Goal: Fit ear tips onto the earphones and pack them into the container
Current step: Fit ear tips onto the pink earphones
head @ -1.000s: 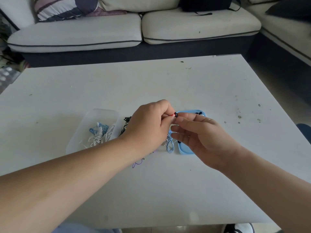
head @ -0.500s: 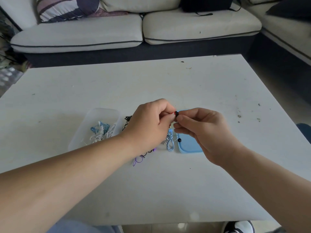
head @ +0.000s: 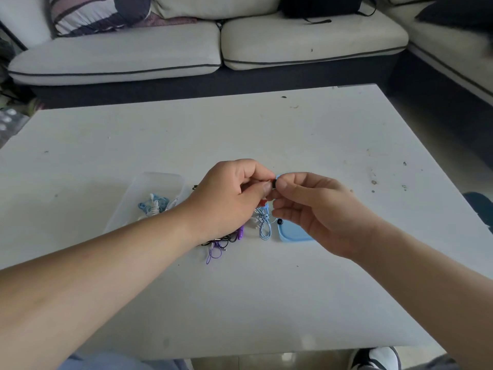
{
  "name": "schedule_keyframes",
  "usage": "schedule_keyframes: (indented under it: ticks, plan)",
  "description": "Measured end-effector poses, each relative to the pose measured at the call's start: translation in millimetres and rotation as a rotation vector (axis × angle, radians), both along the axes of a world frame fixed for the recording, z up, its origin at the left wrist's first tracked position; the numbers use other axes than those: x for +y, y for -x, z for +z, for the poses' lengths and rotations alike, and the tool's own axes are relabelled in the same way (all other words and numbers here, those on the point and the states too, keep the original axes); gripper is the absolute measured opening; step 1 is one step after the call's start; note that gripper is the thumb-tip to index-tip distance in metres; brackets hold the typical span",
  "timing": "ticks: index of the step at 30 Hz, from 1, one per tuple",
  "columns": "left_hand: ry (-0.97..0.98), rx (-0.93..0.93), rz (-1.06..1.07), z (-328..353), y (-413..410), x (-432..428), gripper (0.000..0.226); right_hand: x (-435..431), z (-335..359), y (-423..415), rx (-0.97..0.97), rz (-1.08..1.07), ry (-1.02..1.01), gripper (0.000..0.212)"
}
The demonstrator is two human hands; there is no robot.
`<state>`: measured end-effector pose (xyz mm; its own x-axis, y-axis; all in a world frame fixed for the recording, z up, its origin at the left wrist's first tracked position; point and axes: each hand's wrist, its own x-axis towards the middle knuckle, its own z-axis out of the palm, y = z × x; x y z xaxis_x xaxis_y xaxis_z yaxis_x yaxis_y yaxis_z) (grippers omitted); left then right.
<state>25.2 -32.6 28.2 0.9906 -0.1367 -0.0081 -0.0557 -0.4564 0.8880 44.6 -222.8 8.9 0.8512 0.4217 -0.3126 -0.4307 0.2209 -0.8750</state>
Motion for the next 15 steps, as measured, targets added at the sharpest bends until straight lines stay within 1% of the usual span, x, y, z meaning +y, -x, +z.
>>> schedule_keyframes:
  ticks: [4, 9, 10, 12, 13, 15]
  plan:
    - [-0.024, -0.013, -0.02, 3.1, 1.3, -0.6, 0.022, -6.7, -0.2, -6.1, 0.06, 0.073, -0.003, 0.017]
    - [-0.027, 0.001, 0.01, 5.2, 0.5, 0.7, 0.022, -8.2, -2.4, -8.3, 0.063, 0.096, 0.017, 0.02]
    - [-0.023, 0.007, 0.005, 5.2, 0.5, 0.7, 0.022, -8.7, -3.2, -9.1, 0.059, 0.091, 0.02, 0.023]
    - [-0.012, 0.012, -0.006, 5.9, 0.5, -0.5, 0.022, -9.8, -4.5, -10.7, 0.041, 0.088, 0.021, 0.037]
    - [-0.006, 0.012, -0.009, 6.1, 0.6, -1.4, 0.022, -10.0, -4.6, -10.5, 0.036, 0.089, 0.016, 0.039]
    - [0.004, 0.017, -0.012, 6.2, 1.1, -2.2, 0.021, -10.8, -5.9, -10.2, 0.034, 0.092, 0.003, 0.031]
